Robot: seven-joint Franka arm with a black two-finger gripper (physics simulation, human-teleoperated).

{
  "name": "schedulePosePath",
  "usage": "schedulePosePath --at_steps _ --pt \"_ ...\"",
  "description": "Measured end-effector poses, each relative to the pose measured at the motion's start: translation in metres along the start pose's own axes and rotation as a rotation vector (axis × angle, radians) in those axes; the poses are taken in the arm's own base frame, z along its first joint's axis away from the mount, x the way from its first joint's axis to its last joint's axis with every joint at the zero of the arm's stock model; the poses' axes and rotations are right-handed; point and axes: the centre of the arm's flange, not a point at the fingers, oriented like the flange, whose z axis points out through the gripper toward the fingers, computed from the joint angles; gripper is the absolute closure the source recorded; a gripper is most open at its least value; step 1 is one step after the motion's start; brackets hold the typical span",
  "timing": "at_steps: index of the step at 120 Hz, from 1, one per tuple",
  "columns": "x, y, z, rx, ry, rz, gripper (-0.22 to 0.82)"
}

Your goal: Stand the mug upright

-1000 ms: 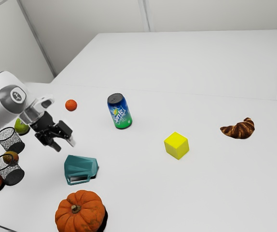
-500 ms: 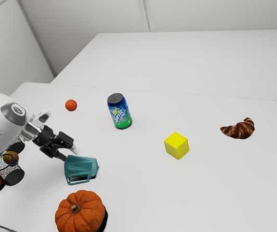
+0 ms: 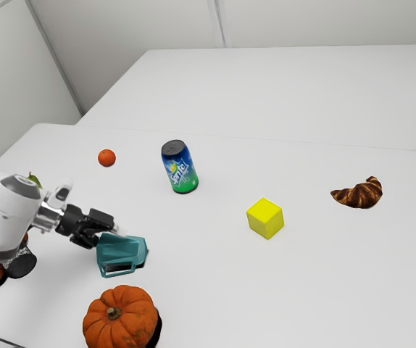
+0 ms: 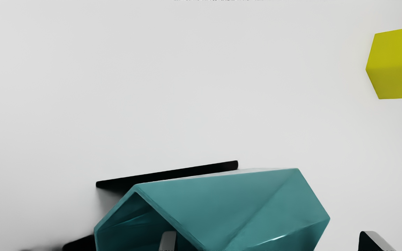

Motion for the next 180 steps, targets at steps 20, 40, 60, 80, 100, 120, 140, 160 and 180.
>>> schedulePosePath --at_steps 20,40,60,80,100,120,140,160,180 --pt "-0.001 0.0 0.002 -0.017 0.012 0.039 0.39" --pt "0.001 0.005 -0.002 -0.015 0.025 0.088 0.58" --pt "0.004 0.015 -0.009 -0.013 0.042 0.144 0.67" --pt "0.008 0.028 -0.016 -0.016 0.059 0.199 0.76" --pt "0.022 0.047 -0.023 -0.007 0.068 0.264 0.77" --pt "0.054 0.096 -0.038 0.064 0.007 0.404 0.78" --pt "0.085 0.159 -0.053 0.206 -0.134 0.533 0.79" --pt "0.088 0.192 -0.042 0.358 -0.268 0.539 0.79" --pt "0.086 0.213 -0.024 0.516 -0.332 0.518 0.79"
